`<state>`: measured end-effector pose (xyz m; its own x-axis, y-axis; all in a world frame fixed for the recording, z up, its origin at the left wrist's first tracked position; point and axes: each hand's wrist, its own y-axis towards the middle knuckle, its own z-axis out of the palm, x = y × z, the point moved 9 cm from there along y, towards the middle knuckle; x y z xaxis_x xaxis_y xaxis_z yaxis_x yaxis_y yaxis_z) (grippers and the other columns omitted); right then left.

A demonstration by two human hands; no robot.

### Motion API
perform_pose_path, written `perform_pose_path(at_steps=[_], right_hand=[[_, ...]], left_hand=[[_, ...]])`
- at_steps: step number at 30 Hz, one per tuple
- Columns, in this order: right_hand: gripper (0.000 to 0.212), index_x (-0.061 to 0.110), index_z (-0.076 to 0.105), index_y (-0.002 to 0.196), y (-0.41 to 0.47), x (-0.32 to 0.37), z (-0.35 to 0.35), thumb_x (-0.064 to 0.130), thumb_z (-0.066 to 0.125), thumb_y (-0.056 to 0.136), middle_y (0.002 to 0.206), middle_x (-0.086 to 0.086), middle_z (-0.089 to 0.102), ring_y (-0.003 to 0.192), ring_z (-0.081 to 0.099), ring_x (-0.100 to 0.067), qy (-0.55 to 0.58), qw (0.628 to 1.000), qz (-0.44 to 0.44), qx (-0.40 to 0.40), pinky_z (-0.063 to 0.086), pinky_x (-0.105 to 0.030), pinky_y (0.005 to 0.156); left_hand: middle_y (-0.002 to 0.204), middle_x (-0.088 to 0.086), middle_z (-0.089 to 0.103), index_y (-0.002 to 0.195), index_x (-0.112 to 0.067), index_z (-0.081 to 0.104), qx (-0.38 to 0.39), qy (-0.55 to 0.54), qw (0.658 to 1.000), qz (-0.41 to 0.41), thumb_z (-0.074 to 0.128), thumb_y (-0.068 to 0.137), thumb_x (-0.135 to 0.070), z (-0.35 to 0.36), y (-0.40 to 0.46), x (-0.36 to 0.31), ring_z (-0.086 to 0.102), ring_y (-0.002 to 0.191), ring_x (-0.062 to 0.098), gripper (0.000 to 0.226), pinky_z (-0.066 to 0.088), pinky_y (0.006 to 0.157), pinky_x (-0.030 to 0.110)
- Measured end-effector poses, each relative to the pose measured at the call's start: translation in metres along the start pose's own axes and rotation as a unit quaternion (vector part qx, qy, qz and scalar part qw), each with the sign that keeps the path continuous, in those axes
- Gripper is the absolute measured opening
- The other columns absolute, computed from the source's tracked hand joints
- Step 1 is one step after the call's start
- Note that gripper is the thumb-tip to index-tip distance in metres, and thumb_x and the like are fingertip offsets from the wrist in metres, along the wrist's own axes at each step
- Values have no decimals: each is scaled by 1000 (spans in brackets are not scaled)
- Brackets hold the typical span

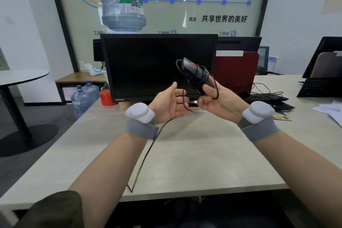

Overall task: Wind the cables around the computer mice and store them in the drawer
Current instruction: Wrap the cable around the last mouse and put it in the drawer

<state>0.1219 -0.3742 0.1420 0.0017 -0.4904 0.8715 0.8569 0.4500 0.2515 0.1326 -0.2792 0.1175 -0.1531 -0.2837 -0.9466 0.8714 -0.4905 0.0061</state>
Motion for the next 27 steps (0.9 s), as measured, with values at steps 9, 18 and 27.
perform_pose_path(at_steps=[9,18,27], right_hand=[[27,30,56,96,11,21,-46,4,54,90,64,6,53,42,44,-4,3,979,-93,-179,51,-22,59],[39,23,45,122,2,28,-64,3,54,90,76,0,48,47,42,-6,-24,957,-125,-262,46,-22,62],[34,26,50,110,1,22,-59,0,55,89,67,0,44,43,37,-5,-38,958,-122,-256,45,-20,54]], left_hand=[[80,-1,57,79,-18,56,34,61,998,0,36,98,-37,27,-4,14,58,74,13,33,57,77,34],[38,-12,30,72,-17,50,-83,147,984,58,22,101,-40,12,0,17,21,31,2,46,15,32,11],[40,-12,34,72,-17,56,-66,178,978,86,24,99,-45,10,-1,16,24,33,2,50,19,32,12]])
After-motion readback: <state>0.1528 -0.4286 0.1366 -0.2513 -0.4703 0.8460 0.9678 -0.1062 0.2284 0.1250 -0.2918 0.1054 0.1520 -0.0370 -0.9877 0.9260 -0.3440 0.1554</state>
